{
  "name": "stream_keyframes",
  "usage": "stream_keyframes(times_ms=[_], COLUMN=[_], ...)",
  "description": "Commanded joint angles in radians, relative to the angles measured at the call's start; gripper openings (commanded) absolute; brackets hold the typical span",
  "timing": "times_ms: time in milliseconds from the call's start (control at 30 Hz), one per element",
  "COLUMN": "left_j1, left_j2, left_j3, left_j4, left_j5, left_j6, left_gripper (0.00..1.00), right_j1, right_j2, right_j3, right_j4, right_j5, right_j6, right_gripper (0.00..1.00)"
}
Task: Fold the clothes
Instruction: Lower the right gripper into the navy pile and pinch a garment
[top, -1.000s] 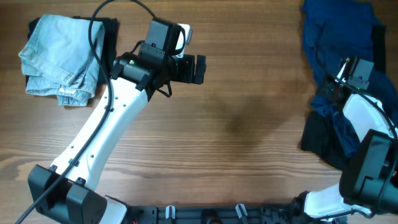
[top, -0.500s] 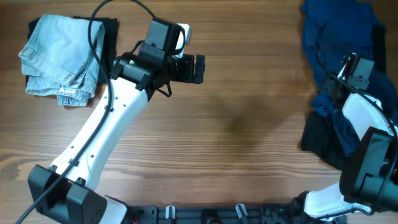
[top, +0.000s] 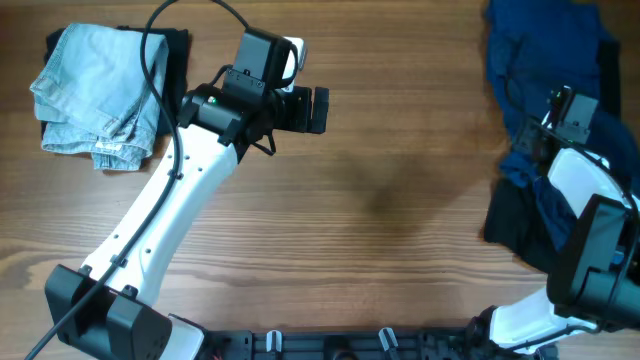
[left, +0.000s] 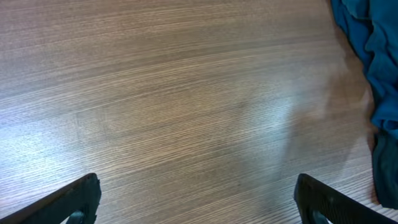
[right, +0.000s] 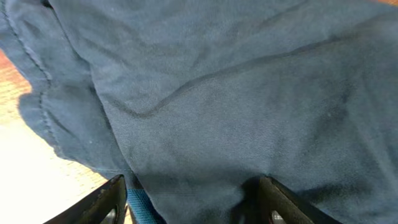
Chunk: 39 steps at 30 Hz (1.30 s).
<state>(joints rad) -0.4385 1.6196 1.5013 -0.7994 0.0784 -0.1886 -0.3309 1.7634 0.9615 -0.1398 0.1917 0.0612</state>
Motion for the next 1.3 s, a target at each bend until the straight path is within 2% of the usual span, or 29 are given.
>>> stream_keyframes(times_ms=[0,133,233,400,567,800,967,1100,1133,1167,1200,1267], left_j1=[-0.002,-0.002,-0.002,-0.002,-0.002,-0.002,-0.002,-0.002,-0.002,-0.002,-0.002,-0.002], left_j2=[0.004,0.004,0.004,0.004,0.004,0.004,0.002,-0.011,-0.016,-0.017,-0.017,-0.017], left_j3=[0.018,0.018,0.018,0.018,0.018,0.018,0.018,0.018,0.018,0.018,0.018,0.018], left_j4=[0.012,0.022,0.023,0.023,0.026,0.052,0.061,0.063,0.063,0.063,0.063,0.060], left_j5=[-0.010,-0.010,-0.010,-0.010,-0.010,-0.009,-0.010,-0.010,-0.009,-0.009,-0.009,-0.009], left_j6=[-0.009,-0.009,-0.009,-0.009,-0.010,-0.010,-0.010,-0.010,-0.010,-0.010,-0.010,-0.010], left_gripper=[1.00,1.00,1.00,1.00,1.00,1.00,0.98,0.97,0.98,0.99,0.99,0.99], right_j1=[-0.003,-0.003,-0.003,-0.003,0.001,0.074,0.185,0.222,0.219,0.214,0.207,0.192], right_j2=[0.029,0.028,0.026,0.018,-0.058,-0.168,-0.190,-0.187,-0.180,-0.174,-0.161,-0.130], right_j3=[-0.006,-0.005,-0.005,0.029,0.146,0.423,0.569,0.599,0.599,0.599,0.599,0.599], right_j4=[-0.004,-0.005,-0.006,-0.060,-0.204,-0.480,-0.597,-0.608,-0.613,-0.620,-0.633,-0.667], right_j5=[0.023,0.056,0.056,0.058,-0.056,-0.237,-0.264,-0.229,-0.214,-0.214,-0.215,-0.214], right_j6=[-0.008,-0.009,0.002,0.048,0.034,-0.045,-0.087,-0.067,-0.053,-0.053,-0.055,-0.066], right_gripper=[0.69,0.55,0.34,0.04,0.04,0.04,0.04,0.04,0.06,0.14,0.31,0.54])
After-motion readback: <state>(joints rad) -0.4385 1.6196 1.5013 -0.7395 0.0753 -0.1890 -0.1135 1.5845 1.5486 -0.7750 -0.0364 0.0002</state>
